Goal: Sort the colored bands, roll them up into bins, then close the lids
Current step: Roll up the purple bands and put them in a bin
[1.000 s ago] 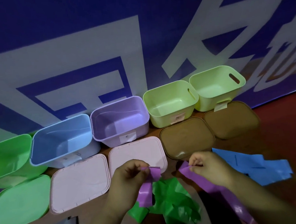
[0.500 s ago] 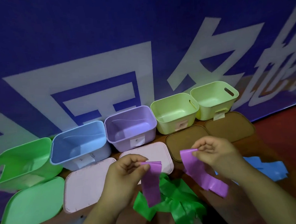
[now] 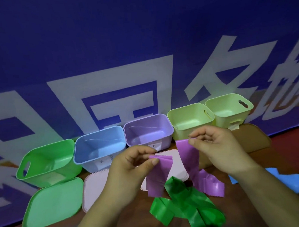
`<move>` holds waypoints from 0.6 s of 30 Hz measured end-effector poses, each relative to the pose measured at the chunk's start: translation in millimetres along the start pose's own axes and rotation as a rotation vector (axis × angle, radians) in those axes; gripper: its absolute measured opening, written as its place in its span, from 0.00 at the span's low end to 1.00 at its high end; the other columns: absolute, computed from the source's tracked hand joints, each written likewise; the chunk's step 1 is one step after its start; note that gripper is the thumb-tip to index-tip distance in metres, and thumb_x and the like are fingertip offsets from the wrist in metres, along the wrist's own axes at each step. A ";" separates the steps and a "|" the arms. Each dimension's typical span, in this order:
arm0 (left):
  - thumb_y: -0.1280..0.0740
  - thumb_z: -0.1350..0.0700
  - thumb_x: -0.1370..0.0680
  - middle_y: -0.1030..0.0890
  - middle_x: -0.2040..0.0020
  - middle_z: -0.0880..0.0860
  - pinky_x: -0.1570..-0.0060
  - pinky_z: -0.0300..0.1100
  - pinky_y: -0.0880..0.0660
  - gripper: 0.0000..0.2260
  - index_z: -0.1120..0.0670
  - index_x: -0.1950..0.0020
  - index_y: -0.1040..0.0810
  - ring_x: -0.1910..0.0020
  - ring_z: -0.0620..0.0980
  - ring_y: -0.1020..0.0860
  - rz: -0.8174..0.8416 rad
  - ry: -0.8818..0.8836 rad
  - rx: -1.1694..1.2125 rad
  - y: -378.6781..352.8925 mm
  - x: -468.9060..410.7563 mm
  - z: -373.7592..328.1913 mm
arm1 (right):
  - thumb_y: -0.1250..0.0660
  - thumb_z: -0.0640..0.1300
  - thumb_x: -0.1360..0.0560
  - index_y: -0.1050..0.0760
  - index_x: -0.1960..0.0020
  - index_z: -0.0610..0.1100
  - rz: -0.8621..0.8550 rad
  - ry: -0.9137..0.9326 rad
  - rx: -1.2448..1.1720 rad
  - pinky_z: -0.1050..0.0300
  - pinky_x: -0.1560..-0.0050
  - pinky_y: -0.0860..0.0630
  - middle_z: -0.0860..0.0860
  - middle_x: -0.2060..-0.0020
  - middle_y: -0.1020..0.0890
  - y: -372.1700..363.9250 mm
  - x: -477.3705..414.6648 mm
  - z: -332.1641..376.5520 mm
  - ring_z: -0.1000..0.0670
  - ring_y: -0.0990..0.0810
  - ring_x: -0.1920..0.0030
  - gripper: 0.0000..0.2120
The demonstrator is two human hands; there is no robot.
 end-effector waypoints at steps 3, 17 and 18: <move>0.25 0.63 0.28 0.15 0.59 0.53 0.52 0.50 0.20 0.10 0.47 0.57 0.15 0.56 0.54 0.18 0.016 -0.047 -0.050 5.0 2.8 -8.9 | 0.25 0.37 0.29 0.16 0.58 0.50 -0.003 0.035 -0.026 0.58 0.54 0.22 0.51 0.64 0.16 -11.6 6.0 15.9 0.55 0.19 0.62 0.08; 0.22 0.59 0.34 0.19 0.59 0.47 0.59 0.39 0.25 0.07 0.47 0.63 0.14 0.60 0.47 0.20 -0.034 -0.263 0.052 13.2 6.4 -39.3 | 0.27 0.31 0.29 0.16 0.62 0.47 0.105 -0.011 -0.351 0.61 0.55 0.22 0.47 0.64 0.15 -53.8 25.7 54.9 0.52 0.18 0.61 0.12; 0.20 0.58 0.35 0.19 0.58 0.46 0.58 0.42 0.24 0.08 0.46 0.63 0.14 0.59 0.47 0.20 -0.042 -0.267 0.050 14.2 5.8 -38.2 | 0.27 0.32 0.30 0.16 0.62 0.47 0.114 -0.026 -0.371 0.58 0.53 0.21 0.46 0.64 0.15 -55.7 26.3 55.4 0.51 0.18 0.61 0.11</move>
Point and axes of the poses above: each hand's wrist, its own x-axis away from the middle knuckle, its own y-axis out of the back of the hand, z = x × y, the point moved 4 cm from there along -x, towards the middle knuckle
